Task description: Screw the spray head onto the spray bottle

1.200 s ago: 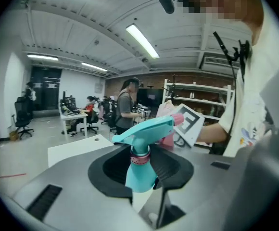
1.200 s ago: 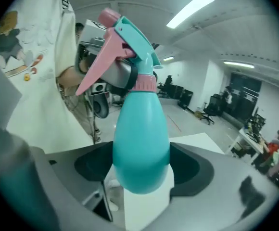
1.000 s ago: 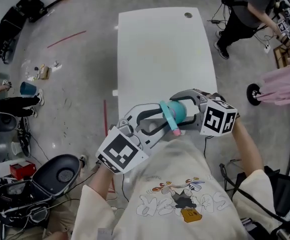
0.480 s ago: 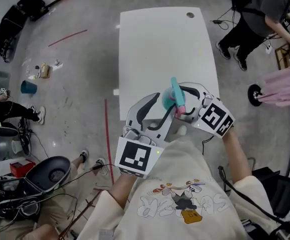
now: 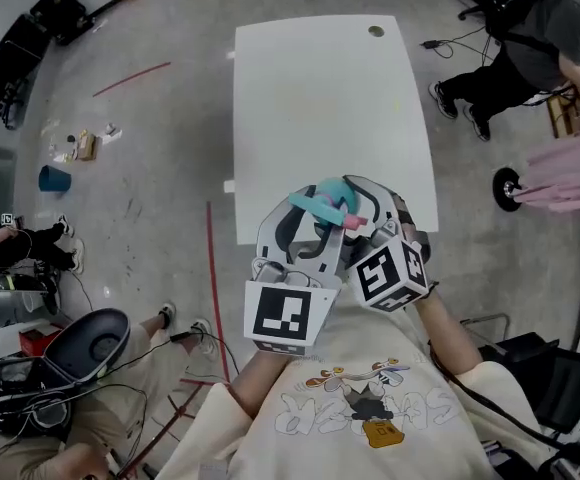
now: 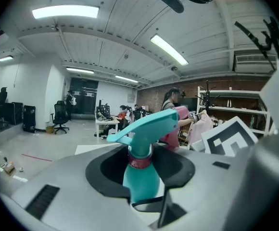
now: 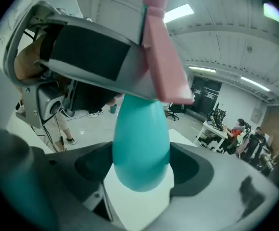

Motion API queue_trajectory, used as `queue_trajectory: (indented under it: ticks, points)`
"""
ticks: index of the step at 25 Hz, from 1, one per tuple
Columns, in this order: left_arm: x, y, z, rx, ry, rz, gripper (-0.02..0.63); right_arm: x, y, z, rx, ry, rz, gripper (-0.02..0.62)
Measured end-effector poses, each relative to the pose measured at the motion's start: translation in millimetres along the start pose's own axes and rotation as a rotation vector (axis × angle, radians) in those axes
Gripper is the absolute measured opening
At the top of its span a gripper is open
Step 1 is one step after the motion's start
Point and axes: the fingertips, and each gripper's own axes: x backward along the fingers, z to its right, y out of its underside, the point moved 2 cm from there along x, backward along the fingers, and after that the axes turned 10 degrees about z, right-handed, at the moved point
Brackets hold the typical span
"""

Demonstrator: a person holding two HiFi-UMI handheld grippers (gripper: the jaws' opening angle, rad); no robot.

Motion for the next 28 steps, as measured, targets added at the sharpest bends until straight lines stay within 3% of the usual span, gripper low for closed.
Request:
queue_trajectory:
  ticks: [2, 4, 11, 15, 19, 22, 28]
  points:
    - [0, 1, -1, 0.001, 0.012, -0.002, 0.153, -1, 2, -2, -0.016, -0.021, 0.002, 0.373]
    - [1, 2, 0, -0.015, 0.066, -0.018, 0.152, 0, 4, -6, -0.032, -0.095, 0.013, 0.373]
    - [16, 0, 17, -0.023, 0.413, -0.088, 0.150, 27, 4, -22, 0.029, -0.520, 0.098, 0.371]
    - [19, -8, 24, -0.054, 0.536, -0.110, 0.150, 42, -6, -16, 0.074, -0.704, 0.150, 0.367]
    - [22, -10, 34, -0.173, 0.615, -0.139, 0.149, 36, -6, -27, 0.098, -0.793, 0.108, 0.363]
    - [21, -8, 42, -0.220, 0.665, -0.150, 0.150, 36, -8, -34, 0.097, -0.848, 0.132, 0.359]
    - [14, -3, 36, -0.274, 0.601, -0.124, 0.154, 23, -6, -29, 0.072, -0.745, 0.137, 0.357]
